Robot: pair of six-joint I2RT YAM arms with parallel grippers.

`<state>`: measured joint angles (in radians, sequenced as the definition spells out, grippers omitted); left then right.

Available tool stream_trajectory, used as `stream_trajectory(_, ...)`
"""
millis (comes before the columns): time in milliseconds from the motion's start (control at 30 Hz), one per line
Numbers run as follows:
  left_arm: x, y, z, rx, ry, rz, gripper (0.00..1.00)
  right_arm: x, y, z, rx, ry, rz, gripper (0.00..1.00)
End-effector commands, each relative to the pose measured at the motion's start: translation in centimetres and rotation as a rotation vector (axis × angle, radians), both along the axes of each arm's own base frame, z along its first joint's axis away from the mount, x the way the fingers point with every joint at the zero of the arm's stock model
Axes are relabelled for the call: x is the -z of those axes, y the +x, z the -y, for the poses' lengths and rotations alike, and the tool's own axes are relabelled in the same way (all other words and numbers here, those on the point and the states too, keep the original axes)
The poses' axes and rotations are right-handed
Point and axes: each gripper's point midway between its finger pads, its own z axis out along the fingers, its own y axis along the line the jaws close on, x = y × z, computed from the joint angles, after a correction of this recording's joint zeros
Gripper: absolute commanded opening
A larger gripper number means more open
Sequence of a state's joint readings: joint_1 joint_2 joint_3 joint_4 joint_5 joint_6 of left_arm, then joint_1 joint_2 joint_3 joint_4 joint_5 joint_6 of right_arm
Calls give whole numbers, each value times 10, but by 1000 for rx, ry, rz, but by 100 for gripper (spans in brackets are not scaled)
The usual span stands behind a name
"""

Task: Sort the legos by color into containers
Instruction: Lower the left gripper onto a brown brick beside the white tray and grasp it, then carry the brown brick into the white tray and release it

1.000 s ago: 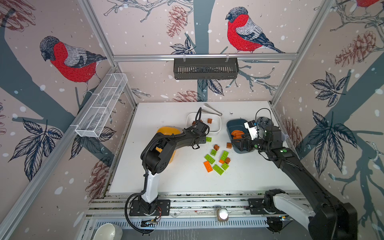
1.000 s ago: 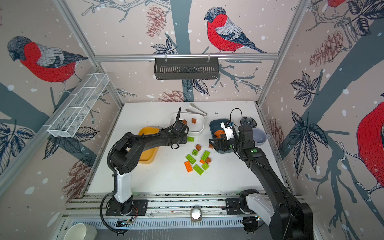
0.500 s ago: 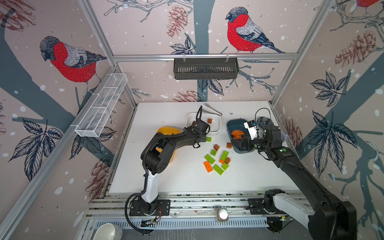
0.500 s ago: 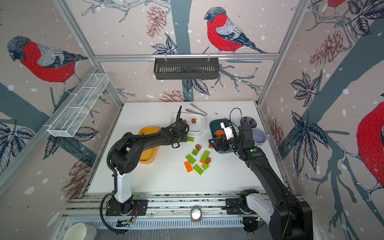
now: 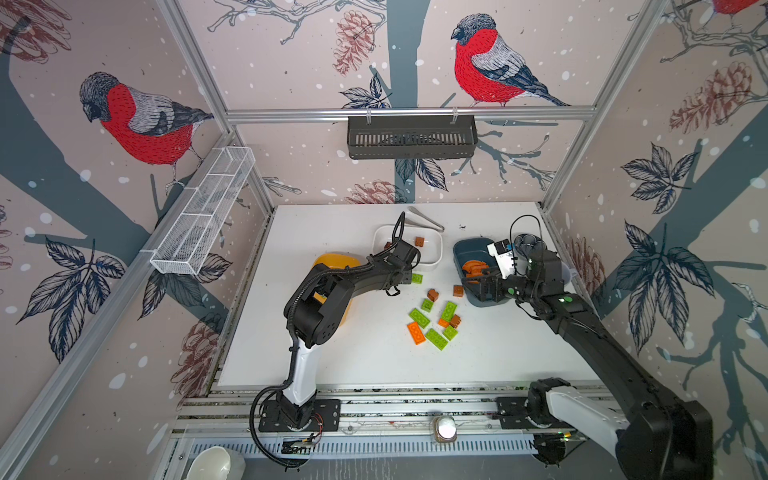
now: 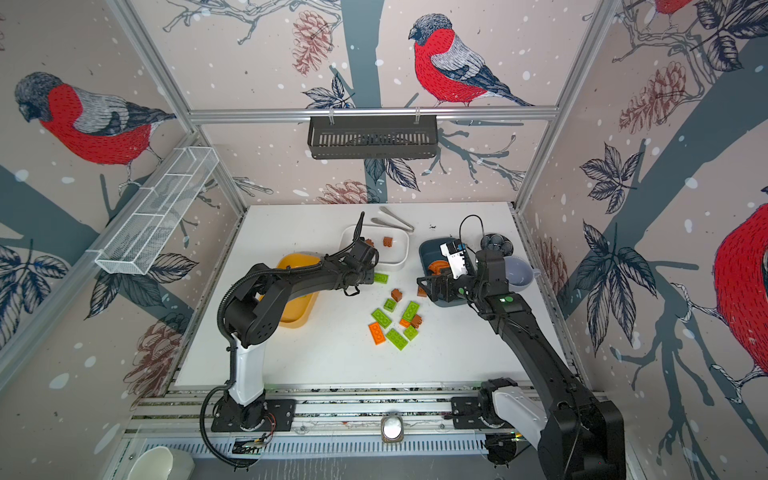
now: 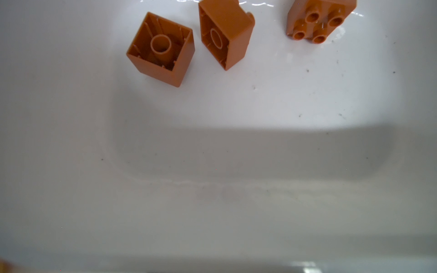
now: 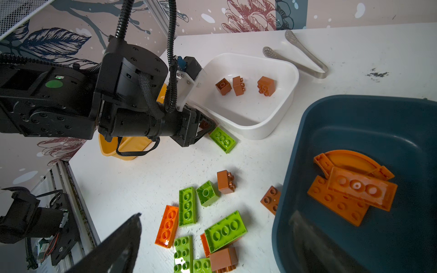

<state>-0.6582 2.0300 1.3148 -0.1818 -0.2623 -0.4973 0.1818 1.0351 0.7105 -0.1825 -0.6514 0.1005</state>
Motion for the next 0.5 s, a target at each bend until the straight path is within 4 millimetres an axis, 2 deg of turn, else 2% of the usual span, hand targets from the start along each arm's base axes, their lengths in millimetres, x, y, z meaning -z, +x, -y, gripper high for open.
stream_trajectory(0,-9,0,-6,-11,20,16,38,-7,1,-2,-18,7,30,99)
stream_trajectory(367,-12,-25,-21,-8,33,-36,36,-3,0,-3,-20,12,20,99)
stream_trajectory(467,-25,-35,-22,-6,14,-37,36,-4,-1,-5,-22,14,22,100)
